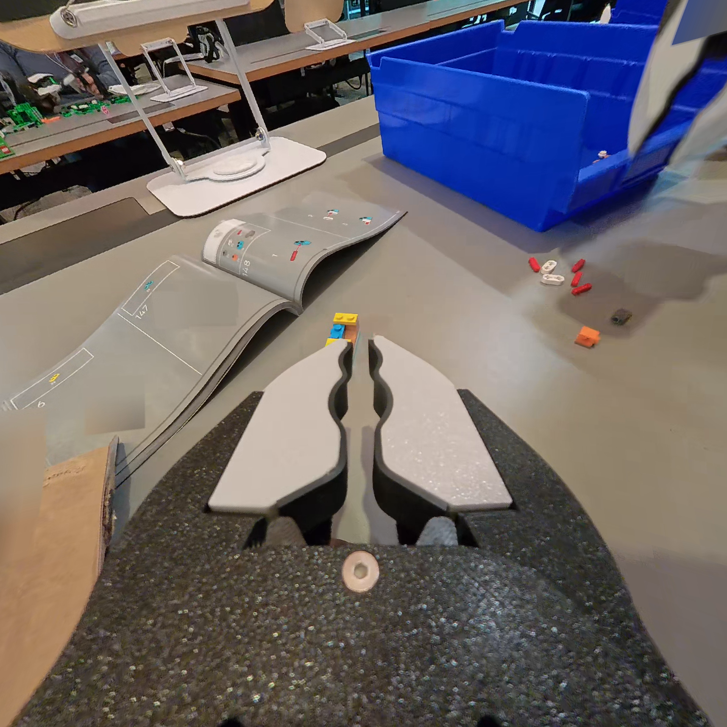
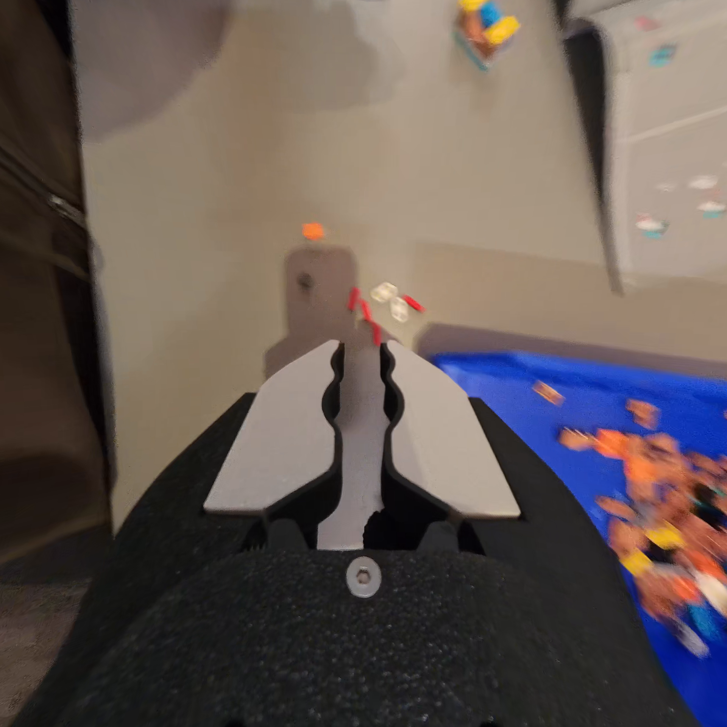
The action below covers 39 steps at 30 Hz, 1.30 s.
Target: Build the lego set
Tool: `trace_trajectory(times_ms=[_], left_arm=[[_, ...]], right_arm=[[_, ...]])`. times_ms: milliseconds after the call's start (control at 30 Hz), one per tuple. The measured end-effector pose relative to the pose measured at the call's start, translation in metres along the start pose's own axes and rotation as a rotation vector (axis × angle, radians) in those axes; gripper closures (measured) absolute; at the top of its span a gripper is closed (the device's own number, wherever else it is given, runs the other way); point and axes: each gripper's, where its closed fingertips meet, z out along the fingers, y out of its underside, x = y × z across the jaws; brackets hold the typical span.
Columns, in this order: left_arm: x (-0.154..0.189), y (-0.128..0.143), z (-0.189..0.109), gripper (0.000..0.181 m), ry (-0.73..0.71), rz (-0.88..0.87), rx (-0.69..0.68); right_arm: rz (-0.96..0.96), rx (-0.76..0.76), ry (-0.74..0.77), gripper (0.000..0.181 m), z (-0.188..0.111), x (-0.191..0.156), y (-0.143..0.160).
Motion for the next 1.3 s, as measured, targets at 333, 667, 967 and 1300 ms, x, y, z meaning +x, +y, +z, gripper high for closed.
trace_trajectory(times_ms=[333,667,967,1300], left_arm=[[-0.005,-0.001,0.0,0.174,-0.017,-0.009,0.005],[-0.007,0.001,0.003,0.174,-0.013,-0.013,-0.014],[-0.004,0.002,0.002,0.174,-0.004,-0.002,-0.014],[0.002,0.001,0.0,0.174,0.018,-0.001,-0.01]], right_arm=[[-0.069,-0.344,0.049,0.165,0.002,0.086,0.088],[-0.036,-0.378,-0.032,0.173,0.019,0.084,0.107],[-0.026,-0.123,0.022,0.174,-0.018,0.044,0.036],[-0.113,-0.066,-0.062,0.173,0.053,-0.031,-0.002]])
